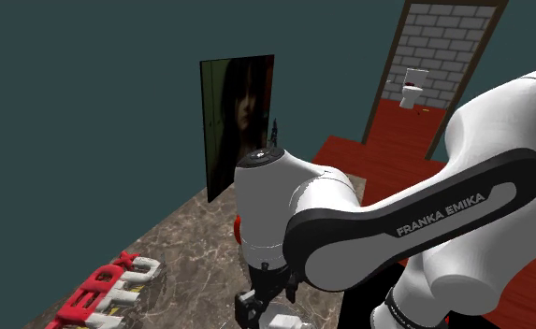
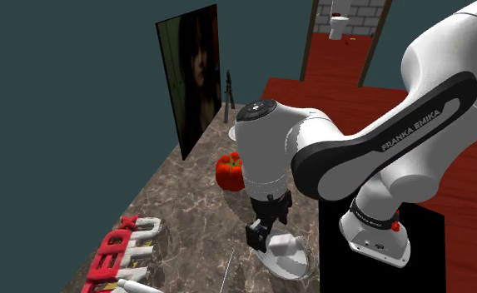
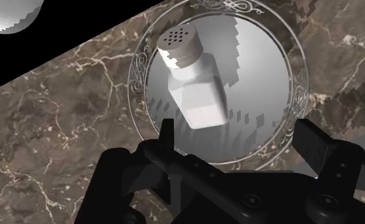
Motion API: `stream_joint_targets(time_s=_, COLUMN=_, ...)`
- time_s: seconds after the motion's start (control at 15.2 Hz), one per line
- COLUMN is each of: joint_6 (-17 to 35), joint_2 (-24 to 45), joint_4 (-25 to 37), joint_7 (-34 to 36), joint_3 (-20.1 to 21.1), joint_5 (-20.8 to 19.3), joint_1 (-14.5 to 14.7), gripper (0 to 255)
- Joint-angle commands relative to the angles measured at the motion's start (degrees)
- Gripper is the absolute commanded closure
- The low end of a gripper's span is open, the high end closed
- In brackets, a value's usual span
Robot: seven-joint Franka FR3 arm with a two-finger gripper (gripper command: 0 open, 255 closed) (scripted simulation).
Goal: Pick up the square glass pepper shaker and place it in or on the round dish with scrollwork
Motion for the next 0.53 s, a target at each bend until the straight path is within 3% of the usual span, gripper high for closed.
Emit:
stream_joint_targets(time_s=0.0, joint_6=-2.1, joint_2=-0.7, joint_4=1.4, joint_7=0.0, joint_3=-0.6, joint_5=-0.3, joint_1=-0.1, gripper=0)
stream_joint_targets(time_s=0.2, joint_6=-7.9, joint_2=-2.2, joint_4=5.6, joint_7=0.1, joint_3=-2.3, joint_5=-1.4, joint_1=-0.6, gripper=0)
stream_joint_targets(time_s=0.46, joint_6=-7.9, joint_2=-2.2, joint_4=5.6, joint_7=0.1, joint_3=-2.3, joint_5=-1.4, joint_1=-0.6, gripper=0)
